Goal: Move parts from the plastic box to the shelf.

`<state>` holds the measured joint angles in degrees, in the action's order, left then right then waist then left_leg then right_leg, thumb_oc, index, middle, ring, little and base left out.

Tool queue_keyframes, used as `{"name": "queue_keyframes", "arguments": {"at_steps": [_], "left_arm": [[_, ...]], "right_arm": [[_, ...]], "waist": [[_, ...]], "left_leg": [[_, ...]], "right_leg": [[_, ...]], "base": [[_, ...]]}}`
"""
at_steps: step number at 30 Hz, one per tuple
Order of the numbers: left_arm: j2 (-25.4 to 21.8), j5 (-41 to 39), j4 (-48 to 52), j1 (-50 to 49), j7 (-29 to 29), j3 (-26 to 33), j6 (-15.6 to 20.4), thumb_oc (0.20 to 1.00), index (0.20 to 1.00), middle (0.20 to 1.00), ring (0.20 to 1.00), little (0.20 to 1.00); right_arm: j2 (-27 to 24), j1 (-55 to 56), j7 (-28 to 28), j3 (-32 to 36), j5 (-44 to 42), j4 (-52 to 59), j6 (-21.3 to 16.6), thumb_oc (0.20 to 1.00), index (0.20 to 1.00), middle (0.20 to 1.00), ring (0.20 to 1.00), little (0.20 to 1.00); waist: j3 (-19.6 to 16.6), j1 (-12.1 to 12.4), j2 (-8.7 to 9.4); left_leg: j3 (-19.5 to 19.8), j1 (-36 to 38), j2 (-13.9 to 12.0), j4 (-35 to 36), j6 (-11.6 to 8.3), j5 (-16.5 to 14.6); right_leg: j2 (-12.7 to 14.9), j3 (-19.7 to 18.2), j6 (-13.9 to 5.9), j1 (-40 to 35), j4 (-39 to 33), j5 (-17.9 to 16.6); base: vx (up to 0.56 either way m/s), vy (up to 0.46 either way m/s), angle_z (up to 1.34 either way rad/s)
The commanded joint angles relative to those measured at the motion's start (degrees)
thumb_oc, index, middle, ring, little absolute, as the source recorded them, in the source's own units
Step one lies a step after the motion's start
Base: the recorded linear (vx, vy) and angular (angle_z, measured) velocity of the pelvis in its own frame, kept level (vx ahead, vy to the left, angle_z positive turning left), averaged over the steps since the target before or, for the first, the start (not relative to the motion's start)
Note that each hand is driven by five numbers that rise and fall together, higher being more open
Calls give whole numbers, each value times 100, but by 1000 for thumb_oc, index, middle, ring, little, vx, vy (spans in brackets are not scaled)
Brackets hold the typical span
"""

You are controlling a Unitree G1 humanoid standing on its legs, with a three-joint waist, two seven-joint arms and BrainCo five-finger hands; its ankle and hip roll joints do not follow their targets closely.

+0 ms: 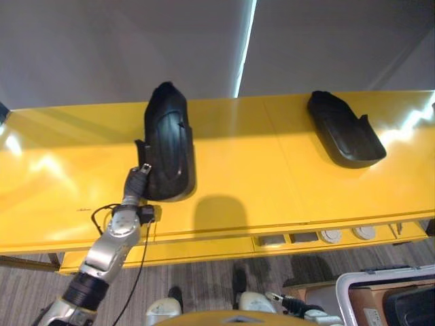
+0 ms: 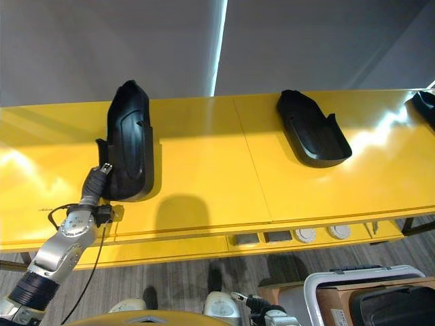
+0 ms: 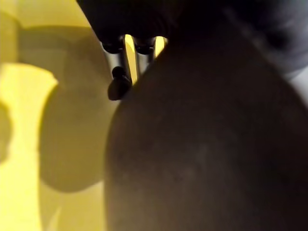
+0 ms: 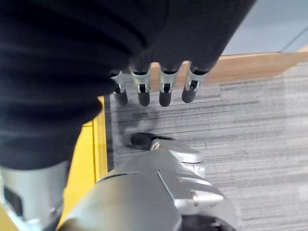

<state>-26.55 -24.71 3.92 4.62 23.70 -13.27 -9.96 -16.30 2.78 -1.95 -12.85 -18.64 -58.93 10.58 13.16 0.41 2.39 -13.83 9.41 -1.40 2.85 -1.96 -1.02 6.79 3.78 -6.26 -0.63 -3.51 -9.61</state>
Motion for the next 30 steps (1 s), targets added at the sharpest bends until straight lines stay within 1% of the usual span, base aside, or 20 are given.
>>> {"name": "queue_keyframes", "arguments": {"at_steps": [1,3,4,5,7,8,10,13,16,19,21,22,24,25,27,29,30], "left_arm": [[-174,340,499,30,102,213,518,200,200,200,200,200],[-190,352,493,-12,155,284,525,200,200,200,200,200],[-201,344,498,-12,176,316,500,200,200,200,200,200],[-236,293,433,20,220,326,524,200,200,200,200,200],[-273,340,376,77,247,306,539,200,200,200,200,200],[-289,372,327,135,268,285,531,200,200,200,200,200],[-283,428,259,216,338,256,484,200,200,200,200,200],[-214,367,210,251,359,287,307,200,200,200,200,200],[-88,398,150,235,332,229,215,200,200,200,200,200],[10,456,76,230,447,92,151,200,200,200,200,200],[68,486,-100,203,498,-6,133,200,200,200,200,200],[74,602,-251,193,337,-48,6,200,200,200,200,200],[71,621,-260,193,317,-50,-28,200,200,200,200,200],[42,805,-371,197,244,-83,-304,200,200,200,200,200],[-10,1154,-549,250,118,-132,-783,200,200,200,200,200],[-134,1699,-830,357,-35,-166,-1165,200,200,200,200,200],[-253,1782,-1052,469,4,-169,-1259,200,200,200,200,200]], "right_arm": [[41,277,168,-117,57,28,-110,1000,1000,1000,1000,1000],[60,349,130,-68,217,106,-78,1000,1000,1000,1000,1000],[76,354,109,-74,288,101,-99,1000,1000,1000,1000,1000],[94,293,62,-121,353,36,-164,1000,1000,1000,1000,1000],[86,216,14,-164,368,-18,-211,1000,1000,1000,1000,1000],[71,150,-29,-195,378,-60,-259,1000,1000,1000,1000,1000],[74,74,-59,-288,375,-88,-285,1000,1000,1000,1000,1000],[82,11,-106,-461,412,-43,-186,1000,1000,1000,1000,1000],[78,-14,-88,-608,356,83,-29,1000,1000,1000,1000,1000],[68,-44,8,-680,194,123,51,1000,1000,1000,1000,1000],[38,-43,12,-685,129,128,85,1000,1000,1000,1000,1000],[-29,-24,27,-662,70,77,107,1000,1000,1000,1000,1000],[-34,-28,32,-658,47,66,113,1000,1000,1000,1000,1000],[-77,-85,27,-584,40,5,172,1000,1000,1000,1000,1000],[-201,-56,-45,-517,65,5,179,1000,1000,1000,1000,1000],[-270,-27,-67,-496,166,-53,156,1000,1000,1000,1000,1000],[-297,-28,-100,-482,232,-115,135,1000,1000,1000,1000,1000]], "waist": [[-43,-85,-94],[-78,-104,-114],[-115,-68,-131],[-177,14,-159],[-212,74,-160],[-236,111,-156],[-266,166,-114],[-369,224,-69],[-460,247,-55],[-492,228,-71],[-492,182,-112],[-439,190,-104],[-436,190,-102],[-436,180,-68],[-425,109,-122],[-429,38,-198],[-451,-17,-260]], "left_leg": [[713,-434,266,-802,340,-540],[789,-436,324,-719,406,-492],[795,-464,336,-672,434,-454],[768,-518,325,-607,501,-403],[769,-570,314,-582,542,-382],[781,-596,286,-552,544,-352],[799,-627,216,-538,447,-312],[749,-611,63,-397,261,-227],[700,-563,-126,-166,82,-47],[618,-554,-330,2,-68,158],[486,-628,-484,110,-203,372],[482,-884,-574,-218,-294,385],[492,-913,-576,-283,-294,356],[494,-986,-518,-617,-234,159],[447,-1090,-513,-720,-241,162],[486,-1046,-484,-678,-199,165],[510,-966,-457,-604,-187,177]], "right_leg": [[41,-157,-591,207,425,153],[42,-204,-575,277,743,233],[76,-130,-560,298,921,315],[164,13,-556,349,1246,397],[200,73,-543,363,1385,488],[188,95,-497,315,1351,588],[128,185,-428,148,1037,702],[16,303,-358,-111,612,754],[-172,380,-260,-293,361,801],[-361,476,-151,-381,256,872],[-484,518,-85,-416,151,887],[-503,548,-44,-423,49,863],[-501,552,-39,-418,47,863],[-443,553,-17,-339,39,835],[-429,598,3,-266,92,831],[-437,521,8,-241,136,830],[-447,449,-4,-237,161,835]], "base": [[-67,35,-23],[-117,31,-9],[-205,-35,-10],[-181,-63,-15],[-154,-142,2],[-118,-220,17],[-60,-272,4],[-27,-259,-2],[-8,-255,9],[-30,-214,10],[-112,-203,20],[-142,-141,19],[-111,-40,13],[-146,30,1],[-129,78,-9],[-10,97,-8],[37,101,-1]]}}
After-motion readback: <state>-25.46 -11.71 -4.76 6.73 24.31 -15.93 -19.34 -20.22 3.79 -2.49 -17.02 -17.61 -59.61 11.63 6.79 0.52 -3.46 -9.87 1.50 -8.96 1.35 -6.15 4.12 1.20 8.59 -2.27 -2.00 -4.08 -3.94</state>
